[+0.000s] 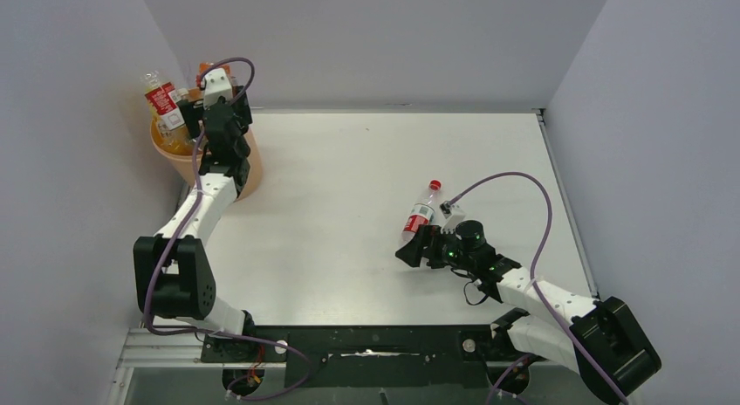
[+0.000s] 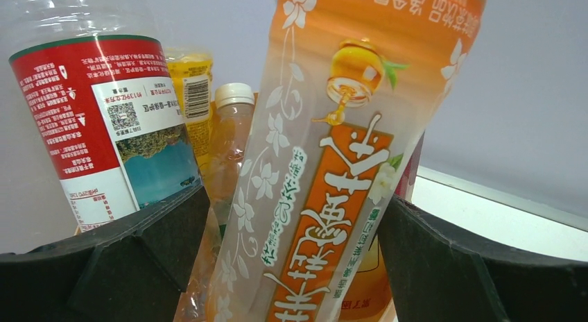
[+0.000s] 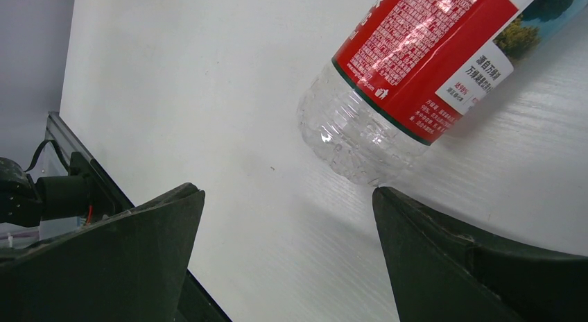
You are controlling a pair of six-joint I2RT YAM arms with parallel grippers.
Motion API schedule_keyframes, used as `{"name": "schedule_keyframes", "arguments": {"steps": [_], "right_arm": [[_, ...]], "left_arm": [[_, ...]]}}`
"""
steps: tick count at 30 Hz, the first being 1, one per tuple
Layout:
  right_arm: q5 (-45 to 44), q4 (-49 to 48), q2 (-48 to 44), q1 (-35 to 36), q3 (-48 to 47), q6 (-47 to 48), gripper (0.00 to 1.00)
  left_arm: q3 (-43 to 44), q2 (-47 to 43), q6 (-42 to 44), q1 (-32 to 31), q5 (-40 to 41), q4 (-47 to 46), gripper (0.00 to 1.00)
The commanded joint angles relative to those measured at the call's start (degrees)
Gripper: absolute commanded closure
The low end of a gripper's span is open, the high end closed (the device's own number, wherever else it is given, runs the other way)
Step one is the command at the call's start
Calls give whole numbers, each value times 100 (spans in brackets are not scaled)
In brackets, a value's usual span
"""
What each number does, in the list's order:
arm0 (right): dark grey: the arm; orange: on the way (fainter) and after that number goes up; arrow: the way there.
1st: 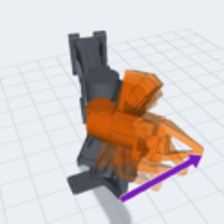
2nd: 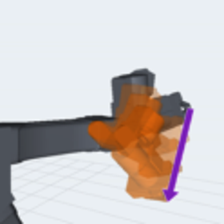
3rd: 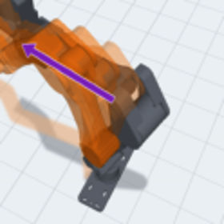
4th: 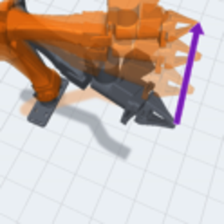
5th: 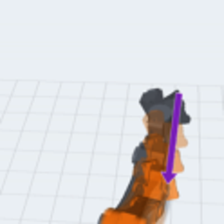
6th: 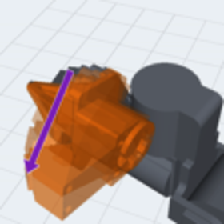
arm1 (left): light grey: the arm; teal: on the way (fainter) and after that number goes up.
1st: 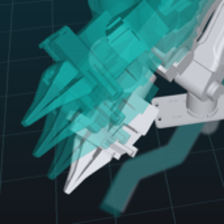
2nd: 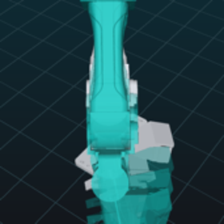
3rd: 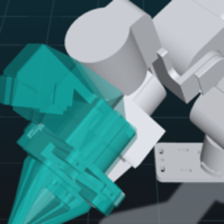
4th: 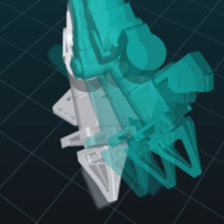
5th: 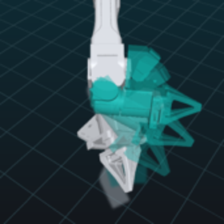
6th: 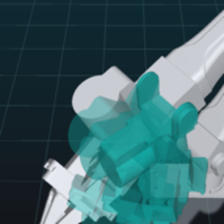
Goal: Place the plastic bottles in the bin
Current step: Place the plastic bottle in the trash bin.
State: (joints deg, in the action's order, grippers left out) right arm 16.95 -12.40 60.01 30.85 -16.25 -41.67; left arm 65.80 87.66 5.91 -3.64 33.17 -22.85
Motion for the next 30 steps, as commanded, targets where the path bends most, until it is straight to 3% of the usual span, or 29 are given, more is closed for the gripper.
{"name": "schedule_keyframes", "arguments": {"steps": [1, 30], "right_arm": [[-30, -335, -25, 38, -70, 10, 2], [-12, -501, 174, 96, -81, -8, 2]], "left_arm": [[136, -300, -208, 56, 260, 78, 9], [254, -755, -346, 65, 551, 733, 10]]}}
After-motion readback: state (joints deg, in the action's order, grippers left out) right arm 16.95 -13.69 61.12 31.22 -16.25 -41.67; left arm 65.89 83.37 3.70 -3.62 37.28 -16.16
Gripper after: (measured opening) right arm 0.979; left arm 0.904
